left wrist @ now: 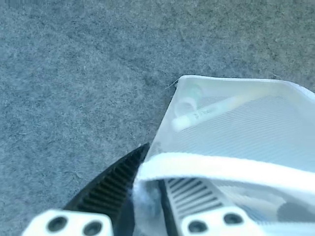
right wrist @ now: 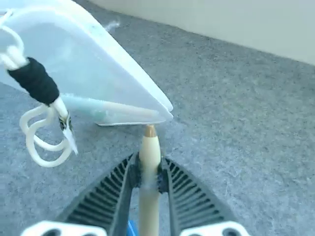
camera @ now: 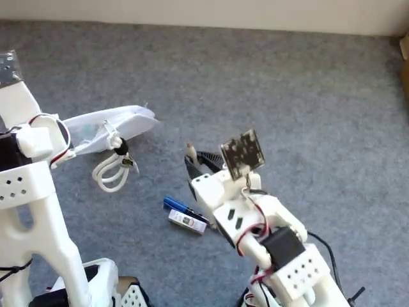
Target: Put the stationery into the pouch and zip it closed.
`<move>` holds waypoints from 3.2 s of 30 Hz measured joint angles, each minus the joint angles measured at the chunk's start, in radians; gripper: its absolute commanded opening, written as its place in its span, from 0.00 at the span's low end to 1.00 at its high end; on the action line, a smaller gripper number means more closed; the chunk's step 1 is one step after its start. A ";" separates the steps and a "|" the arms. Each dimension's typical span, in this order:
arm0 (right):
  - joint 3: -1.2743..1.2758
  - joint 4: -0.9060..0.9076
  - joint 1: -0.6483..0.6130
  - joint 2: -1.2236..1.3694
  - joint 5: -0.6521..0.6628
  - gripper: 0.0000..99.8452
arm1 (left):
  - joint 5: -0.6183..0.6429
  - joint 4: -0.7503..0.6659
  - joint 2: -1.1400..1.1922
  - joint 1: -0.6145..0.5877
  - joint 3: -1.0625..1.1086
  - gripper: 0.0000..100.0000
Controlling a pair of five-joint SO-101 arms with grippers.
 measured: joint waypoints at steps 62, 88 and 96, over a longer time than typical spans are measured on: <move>-0.152 -1.062 -0.276 0.209 0.094 0.01 | -0.002 0.000 0.002 0.201 -0.048 0.01; -0.152 -1.186 -0.190 0.649 0.244 0.01 | -0.002 0.000 0.002 0.201 -0.048 0.01; -0.212 -0.979 -0.184 0.649 0.245 0.04 | -0.002 0.000 0.002 0.201 -0.048 0.01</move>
